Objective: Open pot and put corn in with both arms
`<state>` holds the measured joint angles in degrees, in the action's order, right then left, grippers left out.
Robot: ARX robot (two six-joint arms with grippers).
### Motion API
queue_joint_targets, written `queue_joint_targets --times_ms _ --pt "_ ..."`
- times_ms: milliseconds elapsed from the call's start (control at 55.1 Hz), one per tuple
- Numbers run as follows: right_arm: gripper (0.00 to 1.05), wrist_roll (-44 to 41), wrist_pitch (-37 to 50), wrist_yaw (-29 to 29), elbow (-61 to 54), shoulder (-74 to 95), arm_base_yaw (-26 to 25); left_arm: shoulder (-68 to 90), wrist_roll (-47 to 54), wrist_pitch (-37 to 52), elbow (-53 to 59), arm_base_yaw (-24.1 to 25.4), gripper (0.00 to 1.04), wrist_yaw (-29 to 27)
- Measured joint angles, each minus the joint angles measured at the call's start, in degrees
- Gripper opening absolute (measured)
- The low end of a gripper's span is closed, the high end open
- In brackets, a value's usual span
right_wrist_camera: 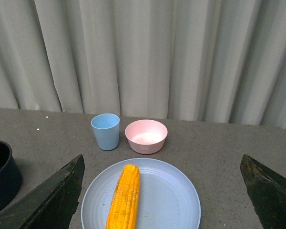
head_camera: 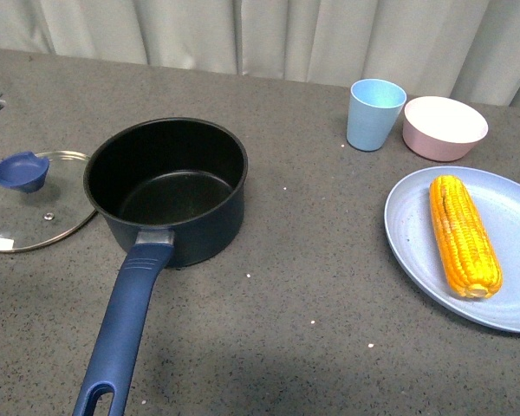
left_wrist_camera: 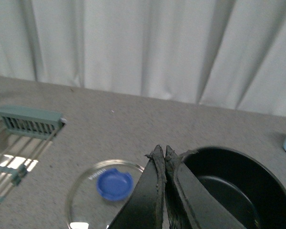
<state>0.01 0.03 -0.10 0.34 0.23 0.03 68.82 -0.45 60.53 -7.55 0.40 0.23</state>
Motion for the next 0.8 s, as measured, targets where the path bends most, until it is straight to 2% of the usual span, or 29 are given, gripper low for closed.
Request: queue_joint_targets --times_ms 327,798 --pt "0.96 0.00 0.00 0.00 0.00 0.00 0.00 -13.86 0.02 -9.29 4.59 -0.42 0.04 -0.22" --pt "0.96 0.00 0.00 0.02 0.00 0.00 0.00 -35.60 0.02 -27.89 6.40 -0.42 0.04 -0.22"
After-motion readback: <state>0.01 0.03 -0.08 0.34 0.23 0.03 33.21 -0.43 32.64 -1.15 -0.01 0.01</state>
